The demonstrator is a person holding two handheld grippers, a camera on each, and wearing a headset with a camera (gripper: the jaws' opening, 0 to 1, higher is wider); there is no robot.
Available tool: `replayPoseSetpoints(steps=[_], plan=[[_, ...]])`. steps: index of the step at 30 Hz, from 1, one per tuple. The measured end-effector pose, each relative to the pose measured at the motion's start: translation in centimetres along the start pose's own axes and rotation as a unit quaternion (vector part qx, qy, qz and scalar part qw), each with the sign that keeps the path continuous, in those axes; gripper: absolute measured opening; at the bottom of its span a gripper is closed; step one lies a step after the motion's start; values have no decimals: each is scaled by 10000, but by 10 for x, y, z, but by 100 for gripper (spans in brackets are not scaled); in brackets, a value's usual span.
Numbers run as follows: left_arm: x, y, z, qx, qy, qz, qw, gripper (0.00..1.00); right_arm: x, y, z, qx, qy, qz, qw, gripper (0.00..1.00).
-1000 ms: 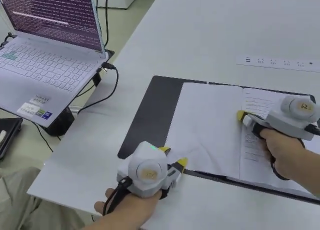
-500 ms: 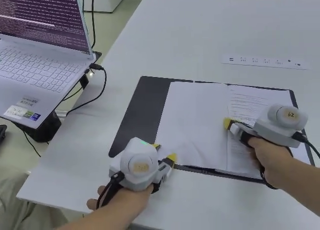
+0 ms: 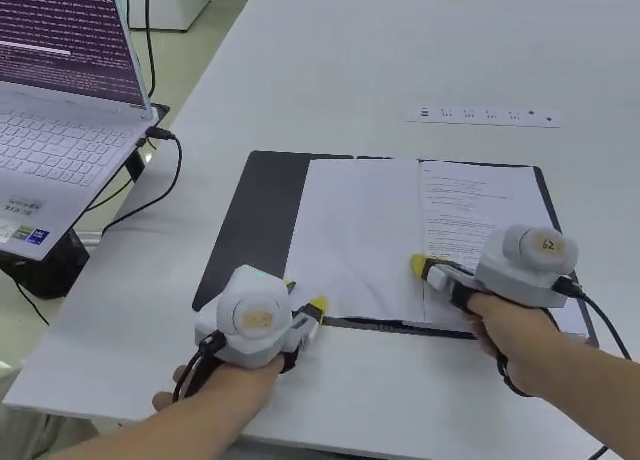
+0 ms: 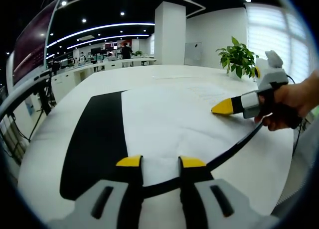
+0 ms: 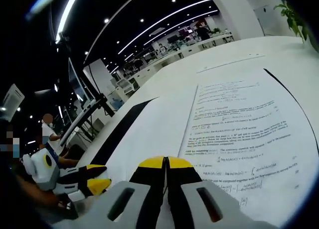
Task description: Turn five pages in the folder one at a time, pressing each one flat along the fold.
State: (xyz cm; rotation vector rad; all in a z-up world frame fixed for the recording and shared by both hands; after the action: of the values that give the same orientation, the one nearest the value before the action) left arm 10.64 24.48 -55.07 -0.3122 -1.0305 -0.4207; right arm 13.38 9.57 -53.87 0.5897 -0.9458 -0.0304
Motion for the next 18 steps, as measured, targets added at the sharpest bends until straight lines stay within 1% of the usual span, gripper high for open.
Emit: replayPoseSetpoints(steps=[5,13,18], plan=[[0,0,0,0,-5,1,10000,27,-14,7,11,90,112,25,9999,0],[0,0,0,0,-12,6,10000,27,-34,12,29,176,215,63,9996,0],[0,0,0,-2,-17,4,10000,27,-42,15,38,205,266,50,9994,0]])
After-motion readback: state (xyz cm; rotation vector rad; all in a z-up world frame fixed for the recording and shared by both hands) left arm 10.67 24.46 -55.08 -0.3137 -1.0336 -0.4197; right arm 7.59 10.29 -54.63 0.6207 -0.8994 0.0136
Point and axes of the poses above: the centre of the closed fingertips' face, and the gripper's own axes: z roughly backward along the fingers, y roughly to its left, x roughly out of its top, the point moved 1 cm from there along z, roughly backward along the fingers
